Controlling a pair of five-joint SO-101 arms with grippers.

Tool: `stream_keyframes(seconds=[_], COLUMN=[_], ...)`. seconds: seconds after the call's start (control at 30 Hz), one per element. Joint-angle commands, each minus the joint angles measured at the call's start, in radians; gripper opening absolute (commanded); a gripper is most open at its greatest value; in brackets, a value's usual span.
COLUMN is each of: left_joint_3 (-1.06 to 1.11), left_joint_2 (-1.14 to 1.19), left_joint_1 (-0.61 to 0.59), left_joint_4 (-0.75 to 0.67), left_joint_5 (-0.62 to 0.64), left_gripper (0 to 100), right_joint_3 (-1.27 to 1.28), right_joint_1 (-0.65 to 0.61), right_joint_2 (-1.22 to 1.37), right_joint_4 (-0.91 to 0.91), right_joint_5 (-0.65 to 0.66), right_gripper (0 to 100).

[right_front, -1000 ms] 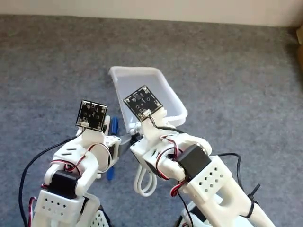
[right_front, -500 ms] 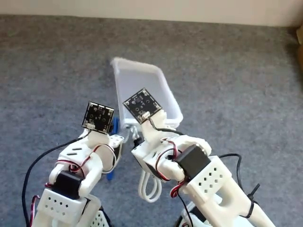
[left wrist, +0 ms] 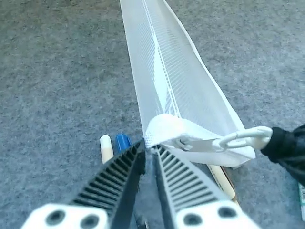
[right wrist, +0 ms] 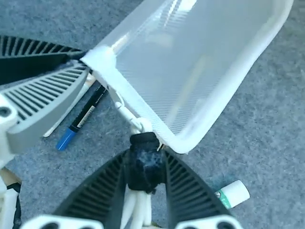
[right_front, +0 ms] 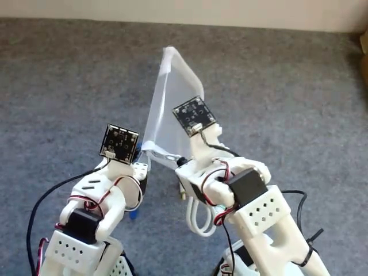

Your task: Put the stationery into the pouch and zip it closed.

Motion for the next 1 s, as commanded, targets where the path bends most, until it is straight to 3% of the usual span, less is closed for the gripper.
stream_keyframes(seconds=[0.0,0.27,0.47,0.67,0.87,0.97], left_joint_3=[-0.015,-0.045,-0.047,-0.045,-0.036,-0.036], left_joint_2=[-0.002,-0.002,-0.002,-0.002,0.004,0.005], left_joint_1=[0.007,-0.108,-0.117,-0.110,-0.110,-0.111], left_joint_4=[-0.015,-0.014,0.002,0.015,0.012,0.009], left_joint_5=[-0.012,0.025,0.026,0.023,0.026,0.025], left_gripper=[1,1,1,1,18,20], right_joint_3=[-0.007,0.064,0.064,0.062,0.061,0.061], right_joint_1=[0.067,0.143,0.240,0.240,0.176,0.117], right_joint_2=[-0.033,-0.033,-0.033,-0.033,-0.087,-0.174], right_joint_4=[0.013,0.013,0.015,0.054,0.070,0.074], right_joint_5=[0.012,0.074,0.109,0.110,0.107,0.064], right_gripper=[0.5,0.5,0.5,0.5,0.5,0.5])
